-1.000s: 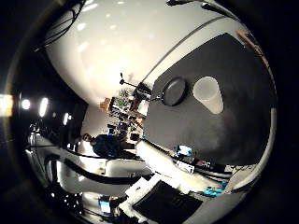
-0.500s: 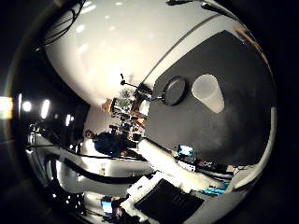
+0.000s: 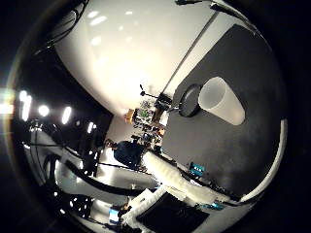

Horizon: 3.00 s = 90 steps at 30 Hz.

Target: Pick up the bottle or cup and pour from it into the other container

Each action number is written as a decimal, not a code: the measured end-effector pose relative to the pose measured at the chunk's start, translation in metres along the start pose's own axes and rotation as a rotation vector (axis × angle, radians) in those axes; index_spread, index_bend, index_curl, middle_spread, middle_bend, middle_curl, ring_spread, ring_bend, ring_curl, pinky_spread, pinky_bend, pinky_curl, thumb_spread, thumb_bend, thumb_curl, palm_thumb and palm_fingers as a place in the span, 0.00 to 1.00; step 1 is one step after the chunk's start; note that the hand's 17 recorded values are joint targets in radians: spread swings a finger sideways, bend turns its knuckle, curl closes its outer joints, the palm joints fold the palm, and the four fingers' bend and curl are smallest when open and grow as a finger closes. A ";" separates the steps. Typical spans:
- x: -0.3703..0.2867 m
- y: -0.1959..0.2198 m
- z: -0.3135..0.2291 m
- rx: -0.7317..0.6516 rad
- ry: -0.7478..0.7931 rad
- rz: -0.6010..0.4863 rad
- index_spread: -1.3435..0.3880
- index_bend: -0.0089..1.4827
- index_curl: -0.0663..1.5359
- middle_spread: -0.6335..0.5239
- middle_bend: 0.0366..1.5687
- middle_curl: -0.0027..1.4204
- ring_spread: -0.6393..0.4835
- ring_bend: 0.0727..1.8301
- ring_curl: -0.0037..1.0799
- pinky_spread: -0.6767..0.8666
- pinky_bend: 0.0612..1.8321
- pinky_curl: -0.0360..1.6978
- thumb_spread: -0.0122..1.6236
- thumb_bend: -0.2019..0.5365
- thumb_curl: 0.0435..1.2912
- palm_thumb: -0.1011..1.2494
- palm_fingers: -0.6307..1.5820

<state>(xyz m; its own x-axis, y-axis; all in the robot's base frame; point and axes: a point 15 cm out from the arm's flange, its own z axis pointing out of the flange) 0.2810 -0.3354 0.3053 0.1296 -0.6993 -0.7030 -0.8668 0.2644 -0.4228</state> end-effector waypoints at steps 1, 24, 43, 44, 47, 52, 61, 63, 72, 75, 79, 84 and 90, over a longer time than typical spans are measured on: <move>0.005 0.001 0.003 0.008 -0.016 0.011 0.63 0.07 0.19 0.54 0.18 0.24 0.69 0.27 0.21 0.71 0.31 0.16 0.61 0.23 0.19 0.38 0.34; 0.034 0.008 0.048 0.097 -0.304 0.128 0.63 0.09 0.15 0.62 0.19 0.24 0.71 0.28 0.23 0.69 0.37 0.18 0.58 0.23 0.20 0.38 0.27; 0.042 -0.007 0.100 0.057 -0.388 0.180 0.63 0.09 0.15 0.63 0.19 0.24 0.71 0.27 0.23 0.70 0.34 0.18 0.58 0.23 0.20 0.39 0.28; 0.041 -0.009 0.102 0.055 -0.390 0.177 0.63 0.09 0.15 0.63 0.19 0.24 0.71 0.27 0.23 0.70 0.34 0.18 0.58 0.24 0.20 0.39 0.28; 0.038 -0.017 0.113 0.050 -0.399 0.173 0.63 0.09 0.15 0.63 0.19 0.24 0.71 0.28 0.23 0.70 0.34 0.18 0.59 0.23 0.20 0.40 0.28; 0.030 -0.024 0.130 0.015 -0.416 0.165 0.63 0.09 0.15 0.64 0.20 0.24 0.71 0.28 0.23 0.70 0.35 0.18 0.59 0.24 0.20 0.40 0.28; 0.018 -0.032 0.151 -0.033 -0.433 0.151 0.67 0.09 0.16 0.67 0.22 0.24 0.73 0.30 0.23 0.72 0.38 0.19 0.60 0.24 0.20 0.43 0.30; 0.015 -0.033 0.157 -0.045 -0.436 0.145 0.68 0.09 0.16 0.67 0.23 0.24 0.73 0.31 0.23 0.72 0.38 0.18 0.59 0.24 0.20 0.43 0.31; 0.013 -0.030 0.170 -0.071 -0.430 0.145 0.70 0.10 0.17 0.66 0.26 0.25 0.73 0.35 0.23 0.72 0.40 0.18 0.60 0.24 0.21 0.45 0.33; 0.012 -0.030 0.171 -0.076 -0.431 0.148 0.71 0.10 0.18 0.65 0.27 0.25 0.71 0.36 0.24 0.71 0.39 0.17 0.60 0.24 0.20 0.46 0.34; 0.009 -0.030 0.173 -0.084 -0.431 0.142 0.72 0.11 0.19 0.64 0.27 0.25 0.69 0.36 0.23 0.70 0.38 0.16 0.60 0.24 0.21 0.48 0.35; 0.007 -0.031 0.176 -0.094 -0.432 0.139 0.73 0.12 0.21 0.65 0.28 0.25 0.67 0.36 0.21 0.68 0.35 0.15 0.60 0.24 0.21 0.49 0.38; 0.004 -0.032 0.180 -0.107 -0.437 0.142 0.71 0.13 0.23 0.62 0.31 0.25 0.63 0.40 0.22 0.63 0.32 0.13 0.61 0.24 0.22 0.52 0.46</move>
<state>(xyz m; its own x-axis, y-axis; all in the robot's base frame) 0.3957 -0.2273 0.2125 0.1766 -0.3102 -0.9341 -0.9323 0.2517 -0.2598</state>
